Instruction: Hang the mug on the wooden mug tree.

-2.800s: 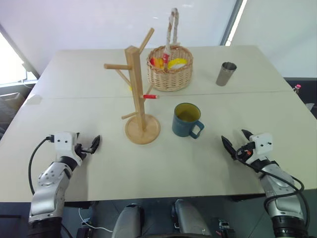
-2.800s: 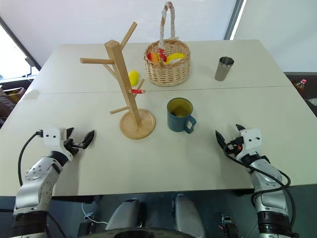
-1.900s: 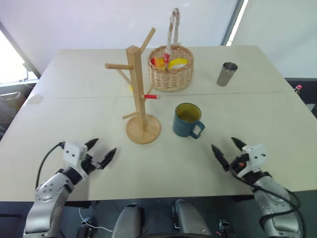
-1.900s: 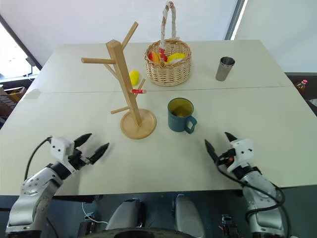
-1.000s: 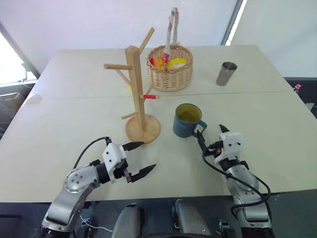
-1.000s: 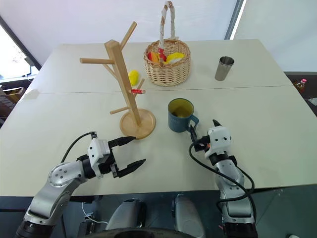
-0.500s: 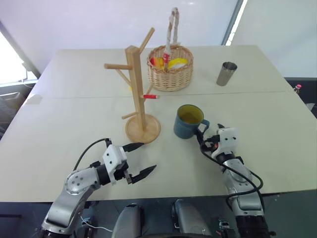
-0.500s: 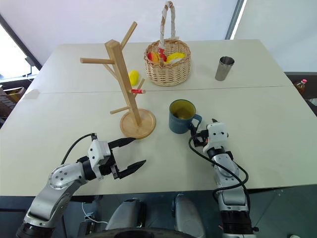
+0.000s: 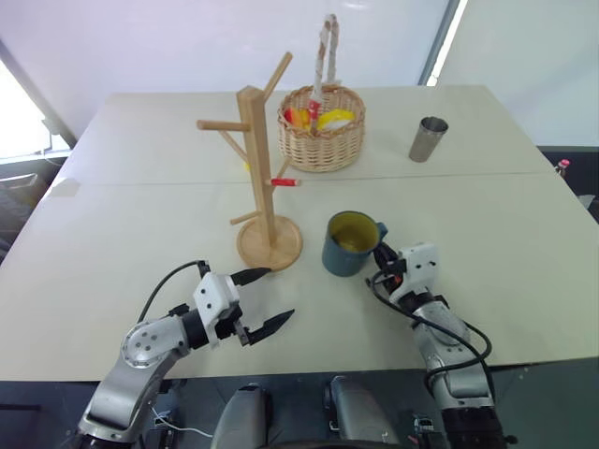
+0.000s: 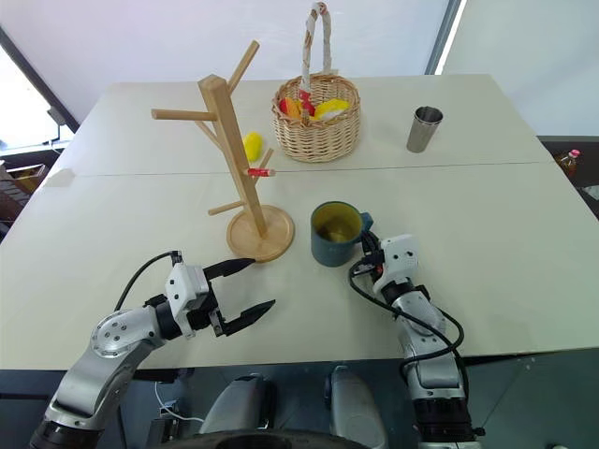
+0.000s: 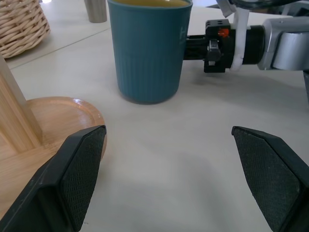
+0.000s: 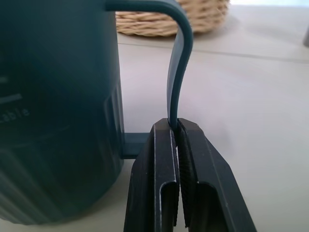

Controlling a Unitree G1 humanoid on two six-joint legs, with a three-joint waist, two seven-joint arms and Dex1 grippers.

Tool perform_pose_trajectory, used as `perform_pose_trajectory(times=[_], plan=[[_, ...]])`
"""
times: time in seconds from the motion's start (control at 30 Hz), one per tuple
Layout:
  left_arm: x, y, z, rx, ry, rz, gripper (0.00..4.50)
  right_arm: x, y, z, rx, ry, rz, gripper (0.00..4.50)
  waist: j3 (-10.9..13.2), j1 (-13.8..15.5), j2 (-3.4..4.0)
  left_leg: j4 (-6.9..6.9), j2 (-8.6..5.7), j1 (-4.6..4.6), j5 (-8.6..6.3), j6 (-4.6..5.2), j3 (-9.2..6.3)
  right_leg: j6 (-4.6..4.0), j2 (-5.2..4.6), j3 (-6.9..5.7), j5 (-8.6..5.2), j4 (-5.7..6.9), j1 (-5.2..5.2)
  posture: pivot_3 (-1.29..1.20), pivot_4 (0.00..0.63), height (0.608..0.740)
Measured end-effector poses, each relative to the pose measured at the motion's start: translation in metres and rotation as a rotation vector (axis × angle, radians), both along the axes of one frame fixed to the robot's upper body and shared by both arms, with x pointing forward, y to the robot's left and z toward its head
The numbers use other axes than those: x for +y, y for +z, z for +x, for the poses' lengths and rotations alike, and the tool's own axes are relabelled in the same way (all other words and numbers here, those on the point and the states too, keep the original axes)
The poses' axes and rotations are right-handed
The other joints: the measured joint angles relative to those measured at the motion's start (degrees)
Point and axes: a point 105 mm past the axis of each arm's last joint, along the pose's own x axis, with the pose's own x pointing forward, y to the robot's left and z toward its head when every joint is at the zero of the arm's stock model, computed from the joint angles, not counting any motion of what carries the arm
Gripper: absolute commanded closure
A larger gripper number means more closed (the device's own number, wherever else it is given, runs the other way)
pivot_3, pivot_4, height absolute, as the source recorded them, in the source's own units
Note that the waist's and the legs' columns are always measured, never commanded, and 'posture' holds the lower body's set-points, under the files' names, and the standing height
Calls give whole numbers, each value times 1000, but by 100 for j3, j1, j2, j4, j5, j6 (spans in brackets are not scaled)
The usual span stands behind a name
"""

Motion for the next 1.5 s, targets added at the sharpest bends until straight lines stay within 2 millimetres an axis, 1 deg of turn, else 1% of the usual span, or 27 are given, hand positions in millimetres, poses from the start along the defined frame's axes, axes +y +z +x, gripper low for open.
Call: perform_pose_trajectory(times=[0.07,0.1,0.17,0.2,0.27,0.4,0.47,0.57,0.6,0.73,0.83,0.93,1.03,1.2,1.37,1.5], plan=[[0,0,0,-7,1,0,0,0,6,-2,-31,32,-83,4491,1,2,1,1,0,-1,0,0,0,0,0,0,0,0,0,0,150,740],[1,0,1,-10,5,2,0,0,12,-3,-56,67,-160,4491,2,4,4,3,-2,-1,0,0,1,0,-1,0,0,-1,0,0,150,740],[5,-3,3,-5,25,11,0,1,29,-7,-135,141,-329,4491,3,6,2,5,-3,-1,0,0,0,0,0,-2,0,0,1,0,150,740],[8,-4,4,-4,32,15,0,4,36,-7,-163,171,-379,4491,3,-1,3,5,-3,1,0,0,0,0,1,-2,0,0,1,0,150,740],[15,-4,8,-12,56,26,0,12,58,-10,-253,258,-515,4491,3,-21,4,5,-2,2,0,1,0,1,3,-1,0,2,0,0,150,740],[27,-2,13,-30,88,48,0,31,98,-14,-405,365,-638,4491,4,-5,3,5,0,4,1,1,-5,0,6,-5,0,2,5,0,150,740],[35,2,17,-41,115,49,0,44,117,-15,-454,428,-688,4491,5,-2,2,6,0,2,1,1,-4,0,3,-6,0,2,4,0,150,740],[45,16,23,-67,149,1,0,60,142,-17,-498,467,-683,4491,5,7,0,7,0,-1,1,1,-6,1,2,-6,0,1,2,0,150,740],[49,21,24,-72,158,-15,0,64,148,-17,-503,479,-683,4491,5,15,-1,7,0,-2,1,1,-9,0,0,-8,0,-1,3,0,150,740],[62,37,24,-73,177,-50,0,75,150,-15,-465,529,-706,4491,5,15,-1,7,-1,-7,0,1,-7,0,-6,-8,0,-8,2,0,150,740],[65,45,21,-74,160,-48,0,80,153,-14,-452,552,-719,4491,5,9,-1,7,-1,-7,0,1,-7,0,-6,-7,0,-9,0,0,150,740],[64,51,18,-75,148,-47,0,85,161,-12,-466,558,-727,4491,5,7,-1,6,-1,-7,0,1,-7,0,-6,-7,0,-8,-1,0,150,740],[63,54,17,-73,142,-54,0,90,167,-10,-481,562,-725,4491,5,4,-1,6,-1,-6,0,1,-7,-1,-6,-7,0,-7,-1,0,150,740],[63,54,16,-65,148,-53,0,96,165,-4,-456,567,-719,4491,5,4,-1,6,-1,-8,0,1,-7,-1,-7,-7,1,-7,-3,0,150,740],[63,54,16,-63,161,-59,0,103,167,4,-457,560,-729,4491,5,2,-1,6,-1,-8,0,0,-6,-1,-7,-7,1,-7,-5,0,150,740],[63,53,16,-60,163,-60,0,104,159,11,-421,551,-741,4491,5,3,-1,5,-1,-10,0,0,-6,-2,-8,-7,1,-8,-6,0,150,740]])
